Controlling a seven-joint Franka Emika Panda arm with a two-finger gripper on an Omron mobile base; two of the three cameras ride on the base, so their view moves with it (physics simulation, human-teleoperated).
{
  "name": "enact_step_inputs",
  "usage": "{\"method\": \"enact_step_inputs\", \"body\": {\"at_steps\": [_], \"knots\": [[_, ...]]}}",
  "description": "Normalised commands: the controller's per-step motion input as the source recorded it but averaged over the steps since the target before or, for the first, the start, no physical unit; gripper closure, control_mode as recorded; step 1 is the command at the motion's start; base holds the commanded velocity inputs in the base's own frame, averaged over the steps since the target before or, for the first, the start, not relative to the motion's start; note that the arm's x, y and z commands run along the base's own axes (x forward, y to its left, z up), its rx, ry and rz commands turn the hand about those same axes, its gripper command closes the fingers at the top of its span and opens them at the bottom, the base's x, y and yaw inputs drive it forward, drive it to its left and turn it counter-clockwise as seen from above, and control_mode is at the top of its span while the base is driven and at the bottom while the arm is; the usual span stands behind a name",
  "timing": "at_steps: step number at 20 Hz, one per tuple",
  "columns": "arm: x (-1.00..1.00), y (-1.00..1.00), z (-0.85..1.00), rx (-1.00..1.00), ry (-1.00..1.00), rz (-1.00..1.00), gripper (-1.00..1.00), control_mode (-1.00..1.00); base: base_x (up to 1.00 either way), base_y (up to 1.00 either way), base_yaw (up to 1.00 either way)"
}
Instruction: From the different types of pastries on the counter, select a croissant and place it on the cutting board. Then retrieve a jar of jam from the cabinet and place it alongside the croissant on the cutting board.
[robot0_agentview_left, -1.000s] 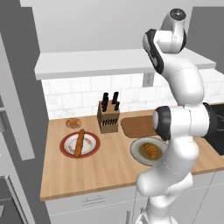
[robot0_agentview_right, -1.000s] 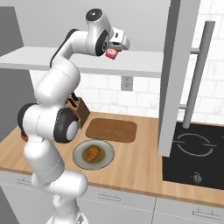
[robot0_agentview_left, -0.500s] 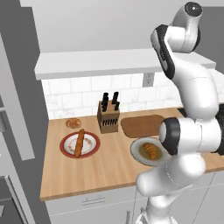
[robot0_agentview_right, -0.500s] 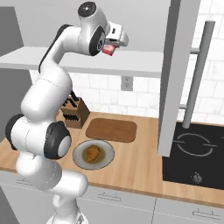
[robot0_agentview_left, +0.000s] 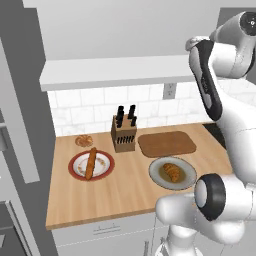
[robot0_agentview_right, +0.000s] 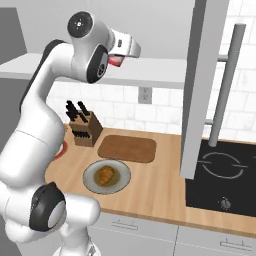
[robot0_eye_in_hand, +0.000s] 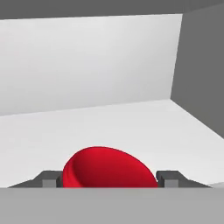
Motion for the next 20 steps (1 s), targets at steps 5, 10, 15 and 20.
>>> {"method": "enact_step_inputs", "body": {"at_steps": [5, 10, 15, 20], "knots": [[-1.0, 0.24, -0.19, -0.05, -0.06, 0.0, 1.0, -1.0, 0.0, 0.0, 0.0], [-1.0, 0.3, -0.01, -0.05, -0.1, 0.0, 1.0, -1.0, 0.0, 0.0, 0.0], [-1.0, 0.19, 0.0, -0.03, -0.15, -0.02, 1.0, -1.0, 0.0, 0.0, 0.0], [-1.0, 0.17, -0.05, -0.02, -0.11, -0.11, 1.0, -1.0, 0.0, 0.0, 0.0]]}}
